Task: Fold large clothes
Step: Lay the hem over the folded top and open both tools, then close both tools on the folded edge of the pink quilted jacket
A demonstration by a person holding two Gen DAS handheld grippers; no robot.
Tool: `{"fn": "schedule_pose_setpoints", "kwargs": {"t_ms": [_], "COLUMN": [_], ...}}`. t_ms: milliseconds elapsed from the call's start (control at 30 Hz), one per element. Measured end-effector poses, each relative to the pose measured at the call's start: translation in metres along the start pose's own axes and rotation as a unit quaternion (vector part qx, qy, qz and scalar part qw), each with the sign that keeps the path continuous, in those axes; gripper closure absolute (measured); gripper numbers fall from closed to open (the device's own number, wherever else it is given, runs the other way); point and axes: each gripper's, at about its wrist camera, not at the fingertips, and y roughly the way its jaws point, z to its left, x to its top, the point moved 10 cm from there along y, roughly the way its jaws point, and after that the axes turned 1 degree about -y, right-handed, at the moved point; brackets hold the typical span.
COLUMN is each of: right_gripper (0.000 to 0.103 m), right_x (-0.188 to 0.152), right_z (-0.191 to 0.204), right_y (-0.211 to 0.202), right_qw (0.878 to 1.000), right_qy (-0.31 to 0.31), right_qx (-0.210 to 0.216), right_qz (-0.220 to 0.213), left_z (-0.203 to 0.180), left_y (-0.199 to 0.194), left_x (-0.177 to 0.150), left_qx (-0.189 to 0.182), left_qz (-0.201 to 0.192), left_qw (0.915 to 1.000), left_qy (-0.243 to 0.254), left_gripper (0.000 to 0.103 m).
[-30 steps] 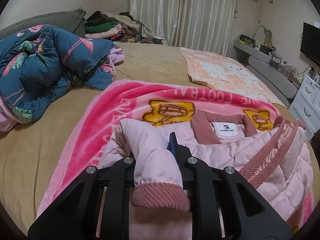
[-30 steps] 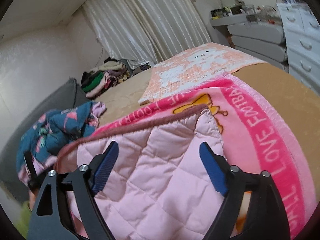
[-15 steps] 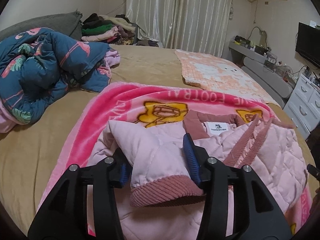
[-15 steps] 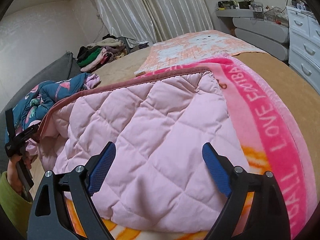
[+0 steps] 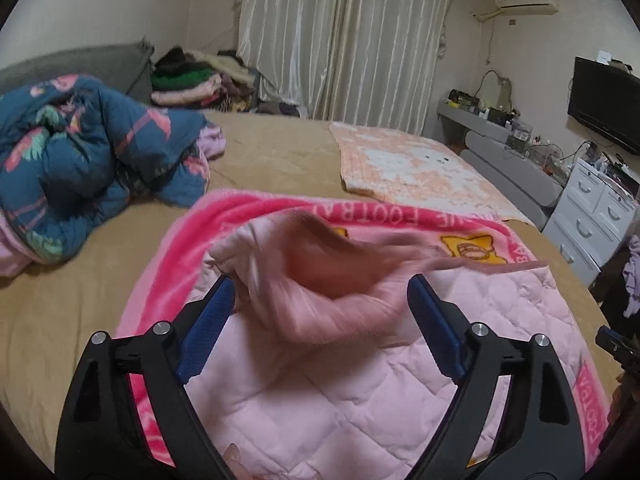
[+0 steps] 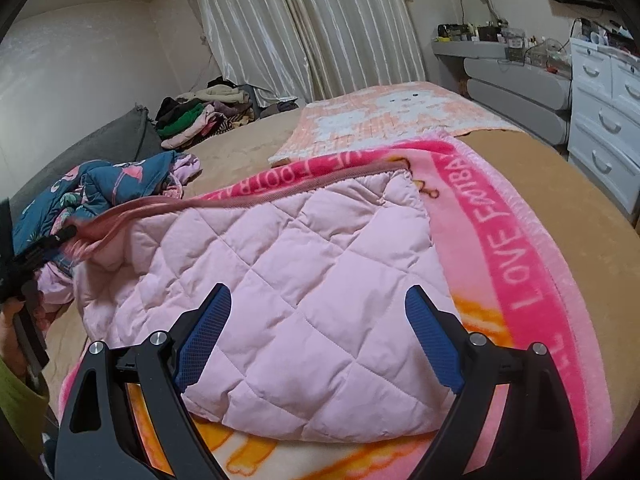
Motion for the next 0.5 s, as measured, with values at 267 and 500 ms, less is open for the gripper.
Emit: {"fn": "schedule_pose_setpoints", "kwargs": {"t_ms": [267,500], "right_gripper": [0.015,0.004], "right_x": [0.012,0.018], "right_z": [0.006,0.003], "right_y": [-0.026,-0.050], "right_qw": [1.000,0.999], "right_qy": [-0.015,-0.001], "right_qx": [-0.009,-0.011], "right_qz": [-0.025,-0.049], "left_z": [-0.007,-0.003], "left_y": [-0.044,-0.068], "left_x": [0.018,0.018], "left_qx": [-0.004,0.010], "left_qz": [-0.038,-0.051], "left_qw": [0.9992,0.9985], "left_qy": [0.002,0.018], "left_gripper": [0.010,0.009]}}
